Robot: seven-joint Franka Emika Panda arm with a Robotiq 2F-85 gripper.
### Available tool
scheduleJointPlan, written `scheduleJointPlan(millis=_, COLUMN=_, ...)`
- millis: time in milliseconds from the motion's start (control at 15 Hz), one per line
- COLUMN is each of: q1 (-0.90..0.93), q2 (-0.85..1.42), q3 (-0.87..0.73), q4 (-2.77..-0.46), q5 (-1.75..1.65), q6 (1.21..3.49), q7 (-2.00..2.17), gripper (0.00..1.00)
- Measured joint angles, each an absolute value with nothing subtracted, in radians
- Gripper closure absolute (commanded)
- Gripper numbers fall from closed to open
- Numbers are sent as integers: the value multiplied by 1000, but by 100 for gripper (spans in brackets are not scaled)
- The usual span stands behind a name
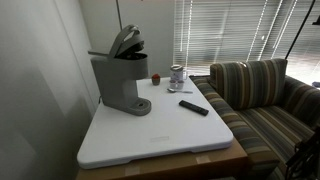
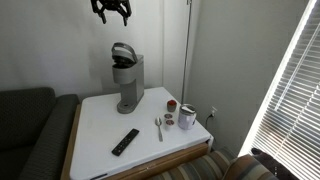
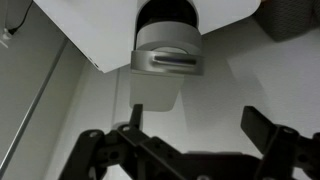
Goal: Lift up the handle on the coffee machine.
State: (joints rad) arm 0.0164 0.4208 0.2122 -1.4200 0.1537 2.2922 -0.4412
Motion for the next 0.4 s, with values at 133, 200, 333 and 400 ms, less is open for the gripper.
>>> scheduleJointPlan(millis=133, q1=16, q2=414, q3=212, q4=-1435, q5=160, q6=2292, q7=-442, gripper=0)
scheduleJointPlan(millis=200, q1=16, q2=412, q3=212, q4=-1441, q5=168, q6=2292, q7=-445, gripper=0)
scheduleJointPlan(millis=333, q1=14, q2=407, q3=216, q4=-1455, q5=205, q6=2289, q7=-460, gripper=0)
scheduleJointPlan(millis=400, q1=13, q2=406, q3=218, q4=-1459, q5=223, q6=2287, q7=-469, gripper=0)
